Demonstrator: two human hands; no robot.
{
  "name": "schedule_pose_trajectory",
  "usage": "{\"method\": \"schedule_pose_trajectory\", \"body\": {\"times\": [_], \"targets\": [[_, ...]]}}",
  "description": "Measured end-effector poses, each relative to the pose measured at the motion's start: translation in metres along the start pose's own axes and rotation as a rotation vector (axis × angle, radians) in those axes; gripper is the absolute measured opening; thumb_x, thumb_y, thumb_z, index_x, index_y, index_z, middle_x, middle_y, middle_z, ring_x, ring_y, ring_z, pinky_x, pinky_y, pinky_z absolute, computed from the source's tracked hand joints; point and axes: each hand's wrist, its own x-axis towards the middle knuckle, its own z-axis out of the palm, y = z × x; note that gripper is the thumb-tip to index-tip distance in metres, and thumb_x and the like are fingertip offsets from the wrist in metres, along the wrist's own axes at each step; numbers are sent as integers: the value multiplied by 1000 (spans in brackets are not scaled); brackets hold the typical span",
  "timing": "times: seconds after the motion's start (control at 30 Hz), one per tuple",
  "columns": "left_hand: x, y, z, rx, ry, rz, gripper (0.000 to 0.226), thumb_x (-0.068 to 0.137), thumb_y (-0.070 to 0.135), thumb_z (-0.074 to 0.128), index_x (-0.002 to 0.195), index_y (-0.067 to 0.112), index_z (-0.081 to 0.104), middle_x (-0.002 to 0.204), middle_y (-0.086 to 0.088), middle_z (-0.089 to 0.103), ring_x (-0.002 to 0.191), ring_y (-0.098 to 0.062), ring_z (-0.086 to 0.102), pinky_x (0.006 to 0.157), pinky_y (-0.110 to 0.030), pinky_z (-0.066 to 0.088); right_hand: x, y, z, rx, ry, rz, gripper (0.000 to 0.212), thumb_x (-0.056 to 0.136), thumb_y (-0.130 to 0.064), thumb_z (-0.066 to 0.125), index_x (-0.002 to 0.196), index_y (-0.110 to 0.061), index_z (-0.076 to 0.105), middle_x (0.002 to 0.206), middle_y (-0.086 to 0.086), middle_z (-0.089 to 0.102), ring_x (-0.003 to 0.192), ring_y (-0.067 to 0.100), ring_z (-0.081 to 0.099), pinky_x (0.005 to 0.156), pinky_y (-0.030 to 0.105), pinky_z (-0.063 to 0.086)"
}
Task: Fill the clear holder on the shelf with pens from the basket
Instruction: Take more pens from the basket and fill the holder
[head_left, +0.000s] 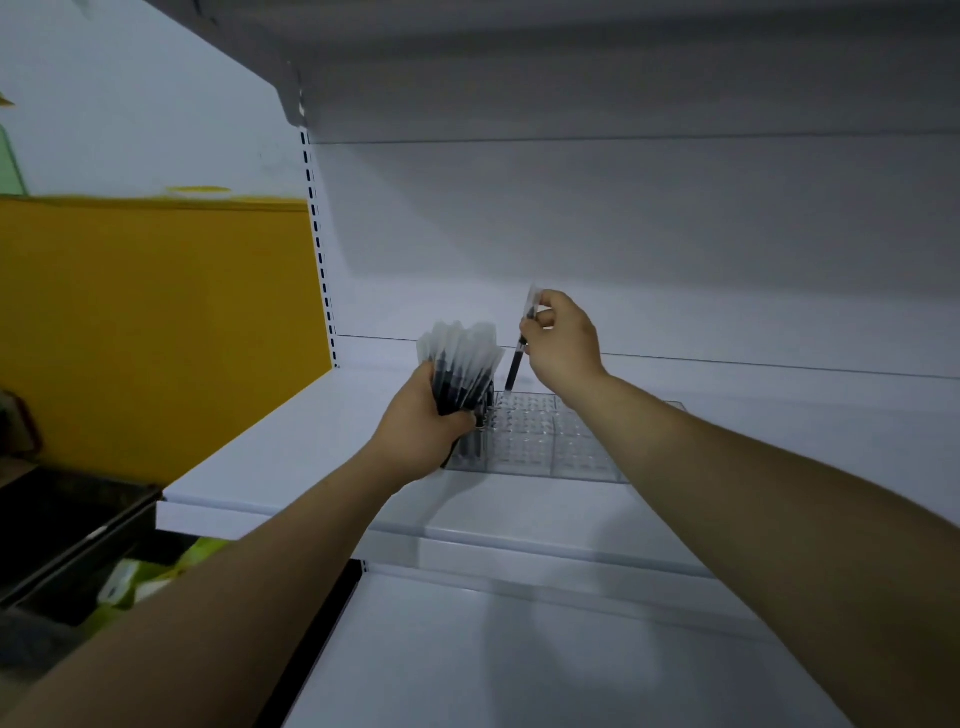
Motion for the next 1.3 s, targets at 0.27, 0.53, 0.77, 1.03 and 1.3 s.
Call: {"method": "schedule_pose_trajectory", "body": {"times": [0.27, 0.53, 0.77, 1.03, 1.3], "targets": [[8, -9, -2, -22, -36, -1, 46, 85, 4, 66, 124, 20, 48, 104, 9, 56, 96, -15, 55, 80, -26, 42, 14, 10, 12, -53, -11, -12, 30, 97, -11, 48, 127, -16, 52, 96, 3, 58, 94, 29, 64, 61, 25, 46], [9, -12, -3, -52, -34, 18, 45, 84, 3, 66, 121, 20, 48, 96, 14, 56, 86, -7, 55, 65, -13, 40, 16, 19, 20, -164, -133, 17, 30, 97, -10, 49, 126, -16, 53, 83, 6, 58, 86, 32, 64, 64, 29, 48], [4, -12, -4, -102, -28, 34, 43, 82, 0, 66, 113, 25, 50, 95, 12, 63, 89, -3, 60, 72, -18, 49, 17, 23, 25, -281, -185, 67, 10, 99, -18, 47, 105, -17, 54, 97, 14, 64, 77, 26, 56, 66, 31, 44], [3, -11, -3, -133, -8, 26, 42, 82, 0, 65, 113, 24, 50, 99, 6, 64, 91, -10, 61, 70, -18, 48, 14, 27, 27, -414, -229, 83, 16, 98, -21, 48, 103, -10, 58, 106, 14, 65, 85, 26, 55, 70, 28, 40], [3, -13, -7, -131, 6, -4, 42, 83, 3, 65, 119, 21, 52, 103, 7, 64, 92, -7, 60, 69, -16, 45, -3, 11, 14, -358, -72, -31, 27, 97, -20, 50, 121, -7, 53, 119, 10, 57, 100, 22, 55, 79, 23, 39]]}}
